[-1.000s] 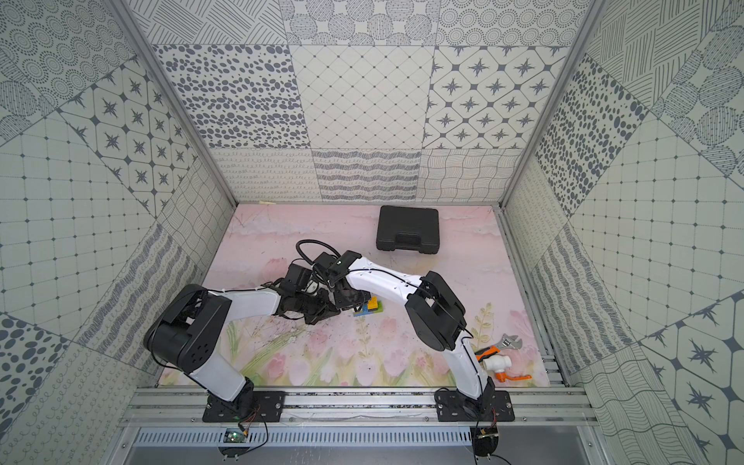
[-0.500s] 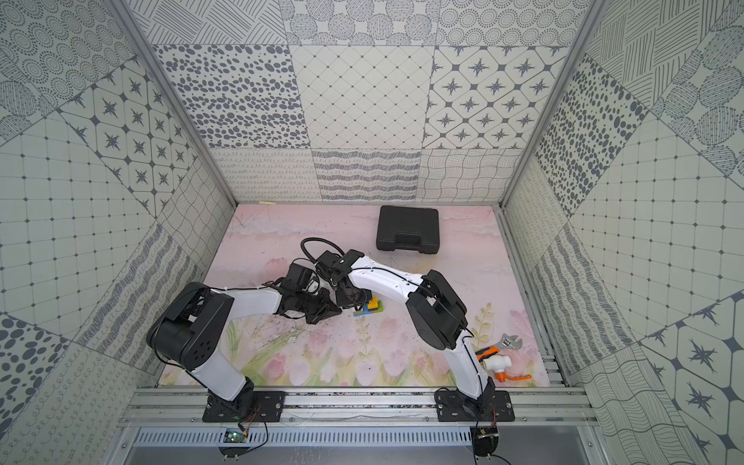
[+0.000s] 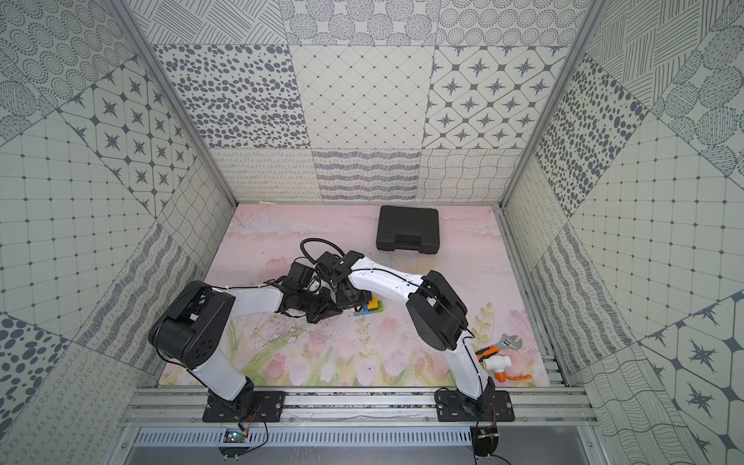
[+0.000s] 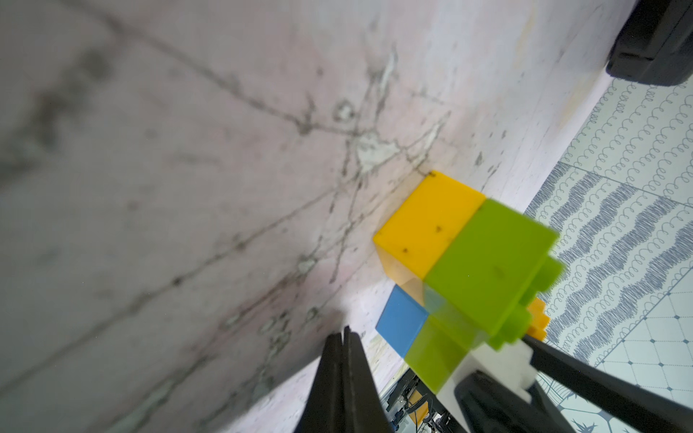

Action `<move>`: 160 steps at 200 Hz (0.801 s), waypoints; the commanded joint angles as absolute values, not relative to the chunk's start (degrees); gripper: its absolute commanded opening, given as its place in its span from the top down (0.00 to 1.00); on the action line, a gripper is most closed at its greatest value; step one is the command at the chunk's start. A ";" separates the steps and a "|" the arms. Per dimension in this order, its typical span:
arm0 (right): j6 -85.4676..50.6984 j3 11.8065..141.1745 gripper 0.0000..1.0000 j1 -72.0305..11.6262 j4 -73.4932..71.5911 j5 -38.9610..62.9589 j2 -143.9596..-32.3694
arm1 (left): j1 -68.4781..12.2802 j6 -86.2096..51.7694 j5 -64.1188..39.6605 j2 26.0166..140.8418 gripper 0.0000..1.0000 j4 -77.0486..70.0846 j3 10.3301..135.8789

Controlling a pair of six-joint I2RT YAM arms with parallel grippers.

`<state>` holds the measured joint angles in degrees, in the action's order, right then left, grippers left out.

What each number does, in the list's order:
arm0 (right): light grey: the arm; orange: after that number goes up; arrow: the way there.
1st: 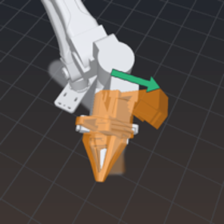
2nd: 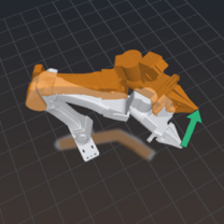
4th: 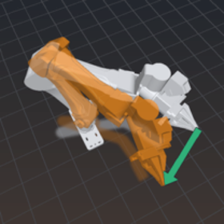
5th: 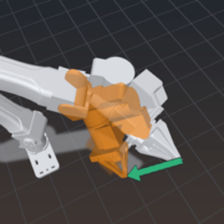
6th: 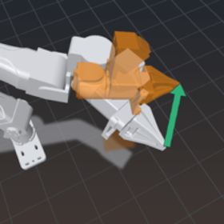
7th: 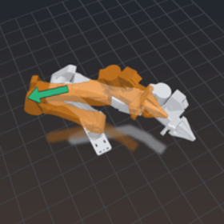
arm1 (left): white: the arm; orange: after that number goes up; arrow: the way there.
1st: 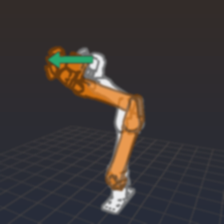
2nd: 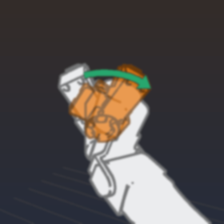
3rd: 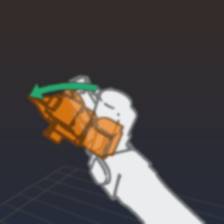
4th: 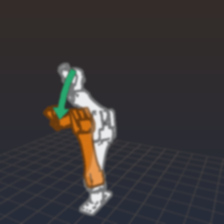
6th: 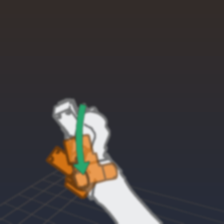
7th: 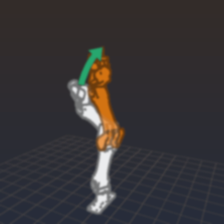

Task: Assemble the number 4 with lego
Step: Assemble the lego brick with the lego brick.

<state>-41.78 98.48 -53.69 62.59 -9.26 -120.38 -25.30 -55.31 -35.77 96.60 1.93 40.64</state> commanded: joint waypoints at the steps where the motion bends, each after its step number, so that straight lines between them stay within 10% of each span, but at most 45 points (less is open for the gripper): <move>1: -42.16 95.80 0.72 -52.53 63.78 -9.77 -122.36 | -26.40 -54.77 -23.90 97.56 1.00 15.02 40.04; 105: -42.94 87.41 0.81 -51.86 58.32 -8.21 -124.02 | -26.78 -55.11 -24.42 96.24 1.00 15.26 39.49; 160: -40.68 96.62 0.52 -51.86 64.40 -12.58 -118.28 | -27.11 -55.63 -24.57 96.93 1.00 14.88 39.90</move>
